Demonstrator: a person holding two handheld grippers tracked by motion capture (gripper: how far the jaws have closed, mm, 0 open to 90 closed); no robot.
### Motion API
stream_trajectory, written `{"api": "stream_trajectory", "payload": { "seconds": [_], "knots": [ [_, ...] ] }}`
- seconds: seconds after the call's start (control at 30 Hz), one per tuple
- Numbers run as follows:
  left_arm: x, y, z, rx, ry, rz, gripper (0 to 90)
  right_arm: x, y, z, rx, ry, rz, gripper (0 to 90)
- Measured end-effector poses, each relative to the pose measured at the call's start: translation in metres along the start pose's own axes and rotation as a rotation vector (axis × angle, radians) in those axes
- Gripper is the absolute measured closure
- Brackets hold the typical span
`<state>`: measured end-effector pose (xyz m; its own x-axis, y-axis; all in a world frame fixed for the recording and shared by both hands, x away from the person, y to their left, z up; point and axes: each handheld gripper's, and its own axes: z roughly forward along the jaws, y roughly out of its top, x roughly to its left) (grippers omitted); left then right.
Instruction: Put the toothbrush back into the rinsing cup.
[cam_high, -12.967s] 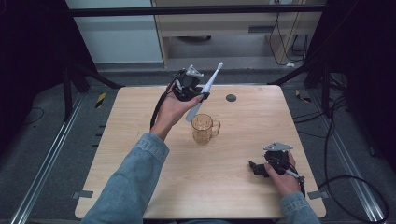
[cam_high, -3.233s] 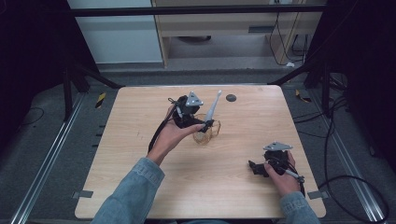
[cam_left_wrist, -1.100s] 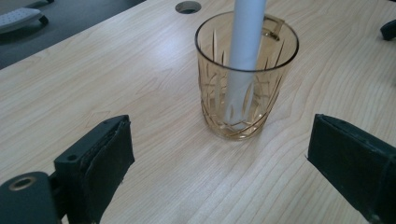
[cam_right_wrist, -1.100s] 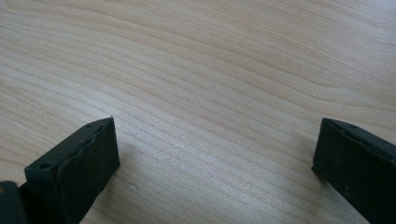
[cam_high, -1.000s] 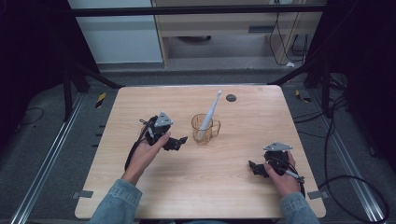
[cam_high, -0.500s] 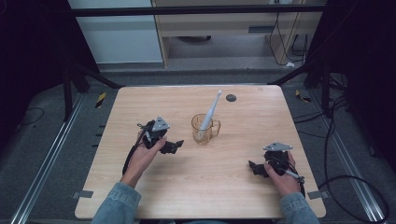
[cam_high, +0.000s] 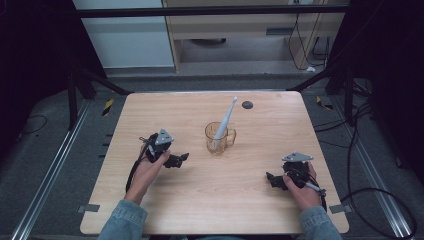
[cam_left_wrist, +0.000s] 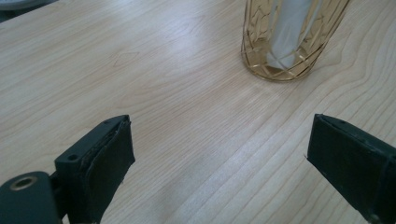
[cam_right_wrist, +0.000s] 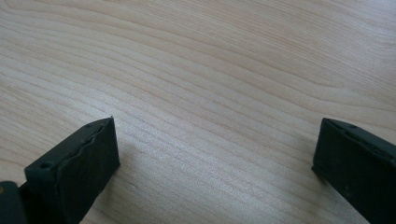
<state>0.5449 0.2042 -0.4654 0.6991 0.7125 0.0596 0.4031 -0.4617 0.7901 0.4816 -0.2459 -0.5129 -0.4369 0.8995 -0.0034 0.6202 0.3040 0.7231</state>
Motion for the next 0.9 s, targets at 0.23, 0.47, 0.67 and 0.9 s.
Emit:
{"api": "stream_trajectory", "payload": {
  "seconds": [0.23,0.47,0.67,0.9],
  "knots": [
    [0.008,-0.012,-0.005,0.017,0.031,-0.032,6.8,0.000,0.000,0.000,0.000,0.000,0.000,0.3],
    [0.014,-0.019,-0.008,0.041,0.058,-0.053,7.7,0.000,0.000,0.000,0.000,0.000,0.000,0.3],
    [0.018,-0.024,-0.009,0.076,0.076,-0.076,7.7,0.000,0.000,0.000,0.000,0.000,0.000,0.3],
    [0.024,-0.030,-0.010,0.109,0.101,-0.105,7.8,0.000,0.000,0.000,0.000,0.000,0.000,0.4]
  ]
}}
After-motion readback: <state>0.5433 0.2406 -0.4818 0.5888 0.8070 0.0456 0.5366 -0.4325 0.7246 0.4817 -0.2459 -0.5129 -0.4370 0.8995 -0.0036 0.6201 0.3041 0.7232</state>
